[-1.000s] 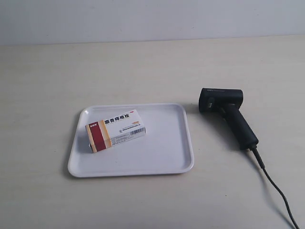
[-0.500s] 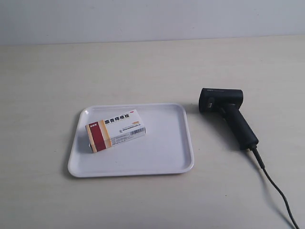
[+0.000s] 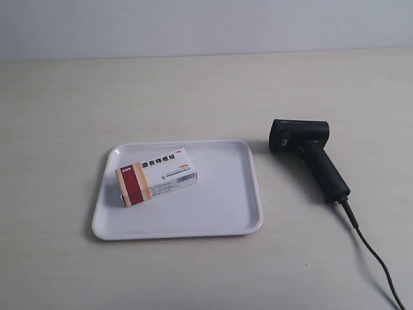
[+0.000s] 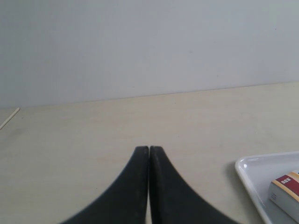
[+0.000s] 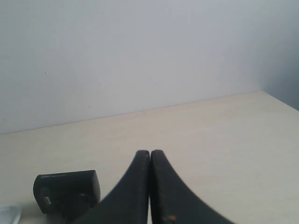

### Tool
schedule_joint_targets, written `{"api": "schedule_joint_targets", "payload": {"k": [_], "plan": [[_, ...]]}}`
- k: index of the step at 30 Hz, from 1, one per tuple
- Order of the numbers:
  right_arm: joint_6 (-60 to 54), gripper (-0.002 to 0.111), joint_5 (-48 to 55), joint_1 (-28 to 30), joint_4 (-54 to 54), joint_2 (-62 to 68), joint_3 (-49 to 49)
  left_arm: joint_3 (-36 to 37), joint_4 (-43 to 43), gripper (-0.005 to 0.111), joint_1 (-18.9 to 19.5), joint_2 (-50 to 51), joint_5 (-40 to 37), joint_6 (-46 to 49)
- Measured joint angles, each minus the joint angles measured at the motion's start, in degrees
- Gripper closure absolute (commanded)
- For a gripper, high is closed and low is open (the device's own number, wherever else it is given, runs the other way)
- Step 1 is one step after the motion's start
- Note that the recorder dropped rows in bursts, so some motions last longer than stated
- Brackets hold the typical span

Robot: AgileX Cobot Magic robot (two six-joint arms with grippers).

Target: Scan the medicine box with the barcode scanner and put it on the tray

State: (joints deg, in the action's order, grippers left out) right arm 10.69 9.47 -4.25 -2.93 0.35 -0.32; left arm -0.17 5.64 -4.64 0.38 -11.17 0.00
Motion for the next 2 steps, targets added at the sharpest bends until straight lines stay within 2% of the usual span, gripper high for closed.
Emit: {"api": "schedule_joint_targets", "payload": {"k": [2], "plan": [[0.0,0.108,0.0,0.0,0.0,0.0,0.0,0.0,0.0,0.104,0.0,0.0,0.0,0.0]]}}
